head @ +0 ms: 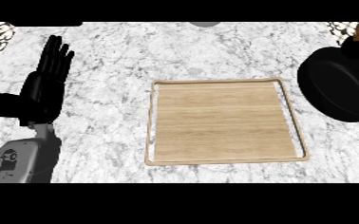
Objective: Pick the croissant from the tray and place it in the pot
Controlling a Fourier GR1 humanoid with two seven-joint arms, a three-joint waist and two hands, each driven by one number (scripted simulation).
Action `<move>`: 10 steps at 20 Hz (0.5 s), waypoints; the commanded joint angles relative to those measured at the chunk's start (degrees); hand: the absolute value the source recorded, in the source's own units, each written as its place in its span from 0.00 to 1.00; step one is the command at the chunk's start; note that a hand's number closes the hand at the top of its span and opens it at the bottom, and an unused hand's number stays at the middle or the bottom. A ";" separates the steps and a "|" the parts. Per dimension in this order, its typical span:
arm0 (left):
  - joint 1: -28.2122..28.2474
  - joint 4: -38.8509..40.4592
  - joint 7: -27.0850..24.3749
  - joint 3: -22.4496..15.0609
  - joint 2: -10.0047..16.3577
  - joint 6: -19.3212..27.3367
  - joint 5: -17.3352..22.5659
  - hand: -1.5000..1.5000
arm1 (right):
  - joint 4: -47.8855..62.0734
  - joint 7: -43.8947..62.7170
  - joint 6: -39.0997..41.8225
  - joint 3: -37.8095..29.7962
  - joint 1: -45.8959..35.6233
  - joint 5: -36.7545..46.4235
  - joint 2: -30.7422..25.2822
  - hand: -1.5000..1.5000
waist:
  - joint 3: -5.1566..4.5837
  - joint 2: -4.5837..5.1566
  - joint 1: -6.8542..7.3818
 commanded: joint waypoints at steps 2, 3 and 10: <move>-2.39 1.47 0.34 0.40 -0.38 -0.05 0.30 0.50 | 3.31 -7.10 -8.30 -4.98 7.02 -3.66 -1.54 1.00 | 0.00 0.23 0.53; 0.94 0.45 -0.87 1.35 1.19 -2.42 1.28 0.50 | 4.55 -9.87 -7.87 -7.26 8.34 -6.32 -3.43 1.00 | 0.00 0.21 0.62; -0.10 0.38 -0.17 0.90 -0.04 -1.36 0.42 0.50 | 19.96 -16.78 -13.74 -11.47 5.28 -9.08 -6.48 1.00 | 0.00 0.29 1.05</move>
